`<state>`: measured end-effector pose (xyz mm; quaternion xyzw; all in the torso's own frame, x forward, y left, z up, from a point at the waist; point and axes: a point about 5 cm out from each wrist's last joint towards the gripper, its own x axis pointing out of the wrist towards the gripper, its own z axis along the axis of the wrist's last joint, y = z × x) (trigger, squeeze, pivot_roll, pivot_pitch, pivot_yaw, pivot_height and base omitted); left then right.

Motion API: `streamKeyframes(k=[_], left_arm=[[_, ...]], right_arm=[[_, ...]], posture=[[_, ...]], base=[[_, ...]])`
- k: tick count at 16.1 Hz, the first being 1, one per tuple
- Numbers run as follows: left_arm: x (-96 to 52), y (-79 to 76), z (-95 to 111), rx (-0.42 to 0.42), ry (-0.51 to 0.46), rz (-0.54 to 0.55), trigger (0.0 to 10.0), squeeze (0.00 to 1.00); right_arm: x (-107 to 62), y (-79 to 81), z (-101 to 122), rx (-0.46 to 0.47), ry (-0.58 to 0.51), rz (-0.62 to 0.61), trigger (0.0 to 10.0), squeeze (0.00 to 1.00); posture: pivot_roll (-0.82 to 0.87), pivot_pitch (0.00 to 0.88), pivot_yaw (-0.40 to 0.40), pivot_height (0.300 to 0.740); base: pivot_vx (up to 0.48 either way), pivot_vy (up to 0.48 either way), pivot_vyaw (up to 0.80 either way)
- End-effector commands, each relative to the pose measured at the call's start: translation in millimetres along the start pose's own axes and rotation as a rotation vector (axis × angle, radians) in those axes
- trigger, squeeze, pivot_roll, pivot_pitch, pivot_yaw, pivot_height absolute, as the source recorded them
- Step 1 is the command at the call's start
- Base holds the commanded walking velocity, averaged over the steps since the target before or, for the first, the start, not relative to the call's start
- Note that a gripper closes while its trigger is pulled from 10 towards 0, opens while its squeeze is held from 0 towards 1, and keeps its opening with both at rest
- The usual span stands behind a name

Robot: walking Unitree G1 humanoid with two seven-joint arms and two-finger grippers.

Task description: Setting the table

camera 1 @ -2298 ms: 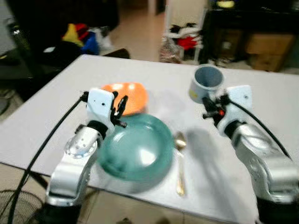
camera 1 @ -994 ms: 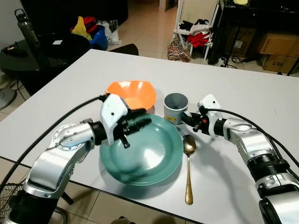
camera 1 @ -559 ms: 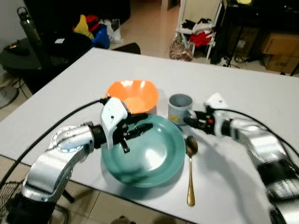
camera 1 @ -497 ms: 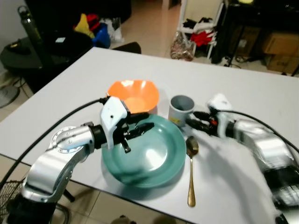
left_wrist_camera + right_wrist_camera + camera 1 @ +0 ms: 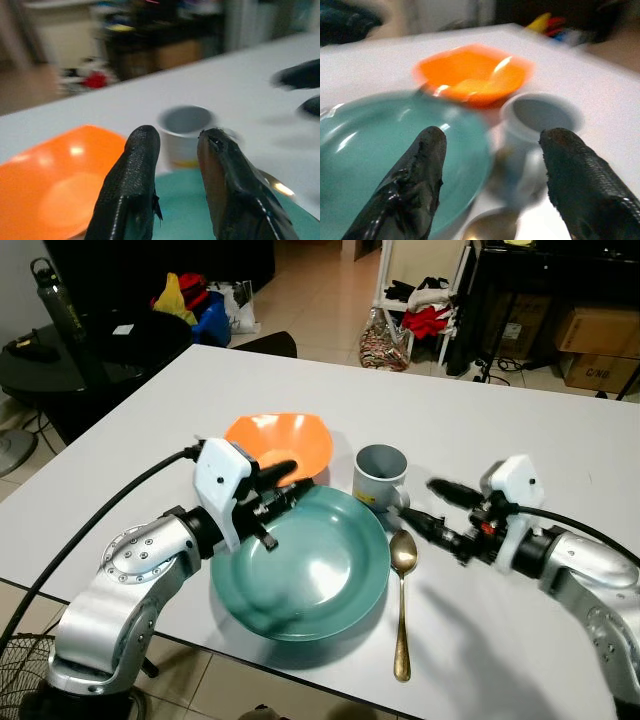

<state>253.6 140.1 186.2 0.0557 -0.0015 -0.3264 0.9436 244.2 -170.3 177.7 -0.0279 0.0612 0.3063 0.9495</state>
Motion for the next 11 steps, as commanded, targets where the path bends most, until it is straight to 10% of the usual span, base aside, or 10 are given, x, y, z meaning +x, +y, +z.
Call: streamKeyframes(k=[1, 4, 11], left_arm=[[-6.2, 5.5, 0, 0.019, 0.001, 0.119, 10.0, 0.0], [-14.0, -0.1, -6, 0.005, 0.011, 0.26, 10.0, 0.0], [-19.4, -0.4, -7, 0.029, 0.036, 0.296, 10.0, 0.0]], right_arm=[[-2.8, 5.9, 11, 0.022, -0.077, -0.129, 10.0, 1.0], [-5.3, 18.4, 5, 0.107, -0.136, -0.339, 10.0, 1.0], [-11.1, 27.7, -5, 0.153, -0.122, -0.407, 10.0, 1.0]], posture=[[0.07, 0.0, 0.071, 0.74], [0.08, 0.0, 0.066, 0.74], [0.07, 0.0, 0.078, 0.74]], base=[[0.0, 0.0, 0.0], [0.0, -0.209, 0.0], [0.0, -0.448, 0.0]])
